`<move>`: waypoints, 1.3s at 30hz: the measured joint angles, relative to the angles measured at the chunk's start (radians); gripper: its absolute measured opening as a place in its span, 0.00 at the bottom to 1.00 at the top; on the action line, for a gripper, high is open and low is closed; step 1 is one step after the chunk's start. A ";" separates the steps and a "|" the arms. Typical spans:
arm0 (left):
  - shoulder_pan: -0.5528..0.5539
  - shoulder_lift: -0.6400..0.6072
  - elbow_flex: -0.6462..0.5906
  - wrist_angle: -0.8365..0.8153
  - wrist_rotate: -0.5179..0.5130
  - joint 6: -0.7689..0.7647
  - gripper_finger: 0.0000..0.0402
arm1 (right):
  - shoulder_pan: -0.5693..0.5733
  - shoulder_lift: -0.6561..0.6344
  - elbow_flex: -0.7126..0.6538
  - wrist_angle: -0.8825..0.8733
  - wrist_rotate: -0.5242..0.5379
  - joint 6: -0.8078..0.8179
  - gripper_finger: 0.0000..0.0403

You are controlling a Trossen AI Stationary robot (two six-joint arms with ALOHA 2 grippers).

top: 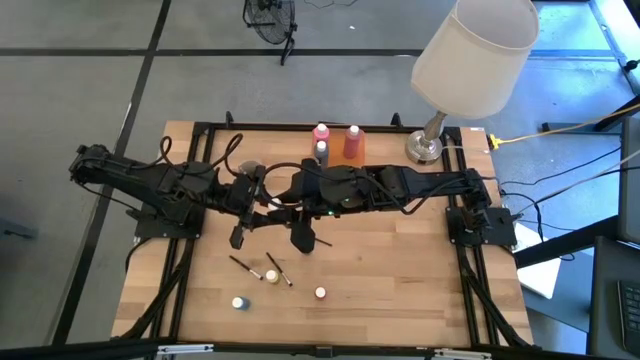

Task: Pick & Place Paint Supplies
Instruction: Put the top small light yellow paint bottle into the orange bin

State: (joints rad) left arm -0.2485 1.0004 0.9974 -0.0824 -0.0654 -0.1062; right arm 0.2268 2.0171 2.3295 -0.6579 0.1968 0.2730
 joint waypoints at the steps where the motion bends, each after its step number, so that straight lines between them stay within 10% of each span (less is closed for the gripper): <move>1: 0.000 0.000 0.000 0.001 -0.001 -0.001 0.29 | 0.000 0.000 0.000 0.000 -0.004 0.000 0.30; 39: 0.000 -0.060 0.001 0.074 -0.016 -0.018 0.48 | 0.001 -0.039 0.000 0.002 0.010 0.019 0.30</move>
State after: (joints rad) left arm -0.2489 0.9400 0.9981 -0.0087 -0.0812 -0.1246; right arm 0.2278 1.9781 2.3291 -0.6563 0.2064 0.2922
